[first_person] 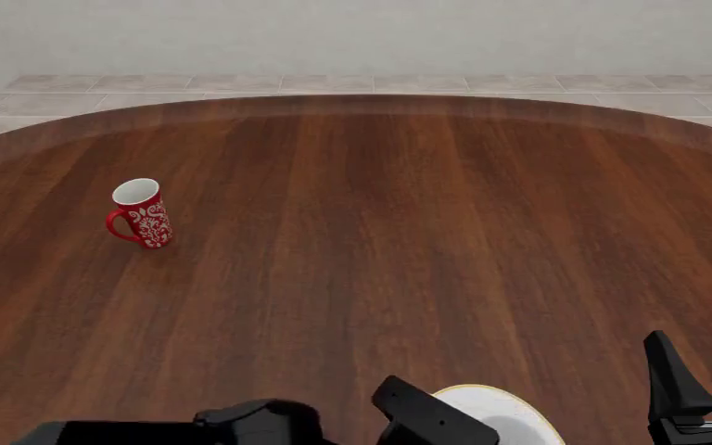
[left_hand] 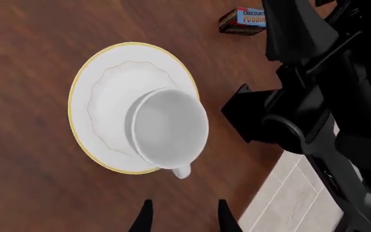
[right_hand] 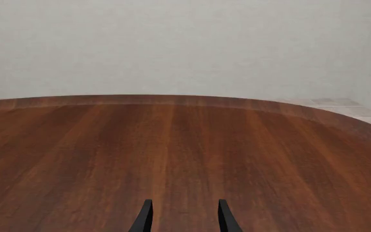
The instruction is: Put the white mug on the plate.
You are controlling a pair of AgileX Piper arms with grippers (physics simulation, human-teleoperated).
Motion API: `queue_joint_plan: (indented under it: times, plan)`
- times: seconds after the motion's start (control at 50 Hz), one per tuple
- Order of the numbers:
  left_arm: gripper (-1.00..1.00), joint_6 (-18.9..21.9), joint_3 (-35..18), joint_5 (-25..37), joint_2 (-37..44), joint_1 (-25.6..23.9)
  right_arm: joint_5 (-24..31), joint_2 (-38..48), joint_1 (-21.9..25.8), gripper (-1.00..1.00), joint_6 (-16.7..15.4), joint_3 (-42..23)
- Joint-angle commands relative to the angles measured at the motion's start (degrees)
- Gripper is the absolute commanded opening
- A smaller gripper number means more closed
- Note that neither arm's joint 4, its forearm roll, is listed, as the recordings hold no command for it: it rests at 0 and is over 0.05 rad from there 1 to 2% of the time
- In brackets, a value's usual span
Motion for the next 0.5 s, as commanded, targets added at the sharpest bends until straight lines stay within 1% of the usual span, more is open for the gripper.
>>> queue_joint_plan:
  times: [0.02, 0.1, 0.28, 0.3, 0.32, 0.38, 0.48, 0.5]
  plan:
    - [1.00, 0.71, 2.42, 1.85, -5.70, 1.46, 0.03, -0.18, 0.09, 1.00, 0.00, 0.09]
    - [1.00, 0.93, 3.02, 3.16, -8.40, 1.90, 0.03, -0.19, 0.09, 1.00, 0.00, 0.09]
    - [1.00, 0.93, 3.02, 3.16, -8.40, 1.90, 0.03, -0.19, 0.10, 1.00, 0.00, 0.09]
    - [1.00, 1.77, 6.38, 5.18, -15.66, 4.07, 0.03, -0.19, 0.09, 1.00, 0.00, 0.09]
    - [1.00, 2.10, 6.96, 5.64, -17.20, 4.81, 0.03, -0.19, 0.09, 1.00, 0.00, 0.09]
    - [1.00, 2.67, 7.91, 6.12, -19.15, 5.67, 0.03, -0.18, 0.09, 1.00, -0.01, 0.09]
    - [1.00, 2.52, 9.28, 6.87, -21.94, 6.14, 0.03, -0.19, 0.08, 1.00, 0.00, 0.09]
    - [1.00, 3.11, 10.47, 7.34, -24.84, 7.31, 0.03, -0.19, 0.09, 1.00, -0.02, 0.09]
